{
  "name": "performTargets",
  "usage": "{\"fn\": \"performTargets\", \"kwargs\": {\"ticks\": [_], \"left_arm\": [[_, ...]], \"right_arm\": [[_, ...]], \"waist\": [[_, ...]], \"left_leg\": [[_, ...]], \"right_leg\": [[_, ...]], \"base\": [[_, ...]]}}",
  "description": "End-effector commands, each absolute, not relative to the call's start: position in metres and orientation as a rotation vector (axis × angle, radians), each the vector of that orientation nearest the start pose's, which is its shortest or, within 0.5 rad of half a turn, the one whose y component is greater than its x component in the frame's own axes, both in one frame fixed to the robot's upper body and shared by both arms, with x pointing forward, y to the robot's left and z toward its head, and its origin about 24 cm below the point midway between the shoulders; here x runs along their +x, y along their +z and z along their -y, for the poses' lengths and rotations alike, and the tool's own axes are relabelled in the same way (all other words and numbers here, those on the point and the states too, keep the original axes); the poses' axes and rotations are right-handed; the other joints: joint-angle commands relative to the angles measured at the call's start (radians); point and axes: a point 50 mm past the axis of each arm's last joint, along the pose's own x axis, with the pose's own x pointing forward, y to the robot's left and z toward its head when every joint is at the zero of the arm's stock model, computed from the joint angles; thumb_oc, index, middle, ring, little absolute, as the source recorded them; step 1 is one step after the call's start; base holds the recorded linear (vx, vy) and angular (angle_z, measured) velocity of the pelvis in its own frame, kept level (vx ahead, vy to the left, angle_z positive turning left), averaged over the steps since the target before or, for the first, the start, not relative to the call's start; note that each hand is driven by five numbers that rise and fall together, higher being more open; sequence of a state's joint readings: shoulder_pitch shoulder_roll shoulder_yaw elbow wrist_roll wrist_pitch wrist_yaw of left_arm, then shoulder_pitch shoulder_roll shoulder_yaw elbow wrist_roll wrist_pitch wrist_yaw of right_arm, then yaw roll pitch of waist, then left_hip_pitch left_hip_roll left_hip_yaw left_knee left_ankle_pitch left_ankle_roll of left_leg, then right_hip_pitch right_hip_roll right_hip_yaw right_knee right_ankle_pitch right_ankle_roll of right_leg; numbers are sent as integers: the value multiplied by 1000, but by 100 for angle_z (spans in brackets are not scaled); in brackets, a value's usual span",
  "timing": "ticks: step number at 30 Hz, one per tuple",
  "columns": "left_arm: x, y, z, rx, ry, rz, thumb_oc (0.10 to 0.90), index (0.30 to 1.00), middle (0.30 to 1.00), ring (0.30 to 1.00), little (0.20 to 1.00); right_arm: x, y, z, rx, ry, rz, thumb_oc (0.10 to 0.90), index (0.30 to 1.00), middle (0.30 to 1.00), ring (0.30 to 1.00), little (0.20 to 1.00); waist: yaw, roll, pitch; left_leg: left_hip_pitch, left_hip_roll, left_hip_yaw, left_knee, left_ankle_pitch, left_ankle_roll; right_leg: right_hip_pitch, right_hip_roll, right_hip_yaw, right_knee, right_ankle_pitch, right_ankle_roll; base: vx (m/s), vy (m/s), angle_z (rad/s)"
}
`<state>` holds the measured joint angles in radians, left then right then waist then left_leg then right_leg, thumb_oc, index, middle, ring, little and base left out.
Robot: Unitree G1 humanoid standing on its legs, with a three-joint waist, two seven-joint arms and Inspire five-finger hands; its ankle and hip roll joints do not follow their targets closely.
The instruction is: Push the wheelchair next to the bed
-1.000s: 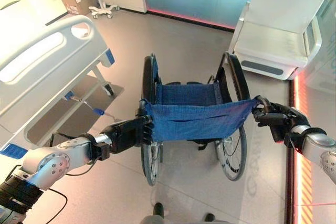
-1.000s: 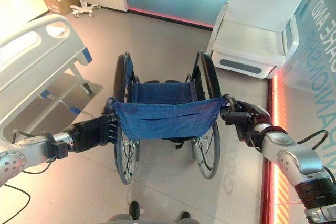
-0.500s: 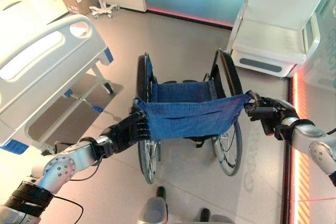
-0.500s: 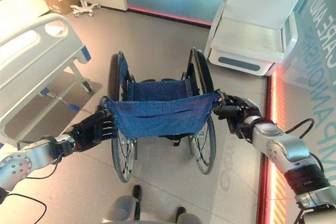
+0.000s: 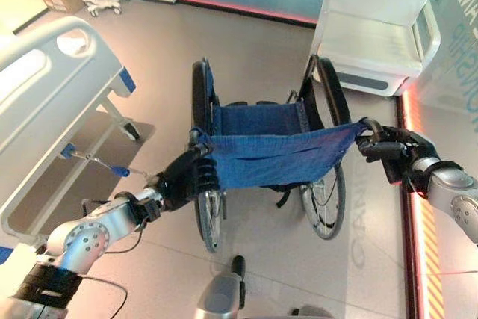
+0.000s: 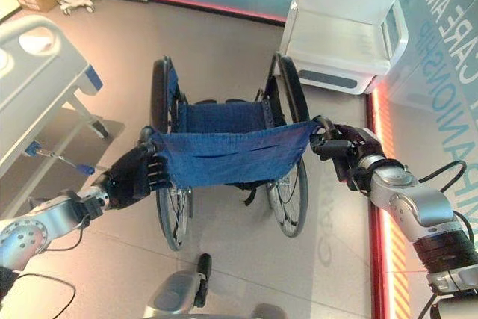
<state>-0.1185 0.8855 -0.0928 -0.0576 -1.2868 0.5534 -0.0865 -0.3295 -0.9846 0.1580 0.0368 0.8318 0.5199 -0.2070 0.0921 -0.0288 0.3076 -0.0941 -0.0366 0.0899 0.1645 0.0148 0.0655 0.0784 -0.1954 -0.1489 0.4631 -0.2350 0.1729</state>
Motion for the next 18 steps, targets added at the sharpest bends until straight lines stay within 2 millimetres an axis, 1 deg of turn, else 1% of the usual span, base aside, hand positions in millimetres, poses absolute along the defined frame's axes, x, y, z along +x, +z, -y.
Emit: {"fn": "performTargets", "kwargs": {"ticks": [1,3,4,5,6,7,8,10,11,12,13,14,16,17,18], "left_arm": [[277,162,-283,-298,-220,-142,400,300,300,300,300],[277,163,-283,-298,-221,-142,400,300,300,300,300],[278,164,-285,-300,-219,-138,400,300,300,300,300],[280,164,-287,-303,-211,-127,400,300,300,300,300],[282,166,-286,-296,-210,-112,400,300,300,300,300],[283,166,-285,-297,-211,-110,400,300,300,300,300],[284,168,-282,-304,-221,-103,400,300,300,300,300],[286,169,-274,-299,-235,-108,400,300,300,300,300],[286,169,-272,-301,-236,-112,400,300,300,300,300],[288,167,-269,-300,-238,-121,400,300,300,300,300],[289,164,-265,-294,-240,-127,400,300,300,300,300],[289,163,-263,-294,-241,-128,400,300,300,300,300],[289,160,-259,-286,-246,-122,400,300,300,300,300],[288,160,-259,-284,-246,-117,400,300,300,300,300],[285,159,-259,-289,-250,-104,400,300,300,300,300]], "right_arm": [[310,181,234,-156,183,-68,400,300,300,300,300],[311,183,233,-156,181,-63,400,300,300,300,300],[312,185,232,-157,182,-57,400,300,300,300,300],[314,189,231,-162,185,-45,400,300,300,300,300],[314,191,231,-169,190,-35,400,300,300,300,300],[314,191,231,-170,191,-33,400,300,300,300,300],[313,193,232,-172,190,-25,400,300,300,300,300],[312,195,235,-166,175,-19,400,300,300,300,300],[312,196,236,-164,174,-19,400,300,300,300,300],[312,197,236,-159,173,-22,400,300,300,300,300],[312,197,236,-156,171,-27,400,300,300,300,300],[312,198,237,-156,170,-29,400,300,300,300,300],[312,198,236,-159,169,-34,400,300,300,300,300],[312,200,237,-162,170,-33,400,300,300,300,300],[312,202,236,-172,183,-24,400,300,300,300,300]], "waist": [[47,-4,-157],[47,-4,-155],[44,-2,-151],[35,5,-136],[14,8,-117],[9,9,-114],[-12,5,-100],[-56,-17,-82],[-63,-19,-79],[-80,-25,-75],[-94,-26,-73],[-98,-28,-73],[-106,-30,-81],[-106,-30,-88],[-105,-24,-117]], "left_leg": [[-47,-36,-2,-41,45,-34],[-50,-42,-6,-32,39,-34],[-50,-46,-11,-13,27,-37],[-39,-46,-23,10,7,-41],[-5,-47,-40,22,-19,-42],[2,-47,-43,22,-23,-42],[29,-55,-54,29,-49,-38],[90,-75,-68,46,-125,-26],[102,-75,-69,52,-141,-25],[133,-76,-75,68,-181,-23],[167,-70,-82,83,-220,-19],[177,-69,-85,89,-233,-18],[224,-59,-99,103,-277,-18],[243,-54,-100,105,-293,-18],[266,-39,-102,113,-277,-25]], "right_leg": [[26,118,-23,43,201,-41],[15,126,-33,-3,179,-55],[-4,123,-51,-81,150,-76],[-31,113,-66,-157,141,-92],[-78,107,-47,-228,166,-95],[-87,107,-42,-239,174,-93],[-132,95,-13,-289,228,-77],[-229,51,35,-407,380,-18],[-239,44,40,-430,400,-10],[-265,29,54,-480,438,3],[-278,21,58,-512,460,9],[-284,17,59,-522,466,10],[-306,13,39,-487,470,5],[-308,16,26,-467,455,3],[-295,34,8,-460,423,-10]], "base": [[251,76,8],[168,18,3],[214,-13,-13],[280,-36,-33],[224,-37,-36],[251,-58,-18],[320,-84,15],[480,-162,54],[519,-175,88],[563,-147,91],[565,-141,91],[520,-116,92],[469,-105,107],[597,-161,103],[462,-138,80]]}}
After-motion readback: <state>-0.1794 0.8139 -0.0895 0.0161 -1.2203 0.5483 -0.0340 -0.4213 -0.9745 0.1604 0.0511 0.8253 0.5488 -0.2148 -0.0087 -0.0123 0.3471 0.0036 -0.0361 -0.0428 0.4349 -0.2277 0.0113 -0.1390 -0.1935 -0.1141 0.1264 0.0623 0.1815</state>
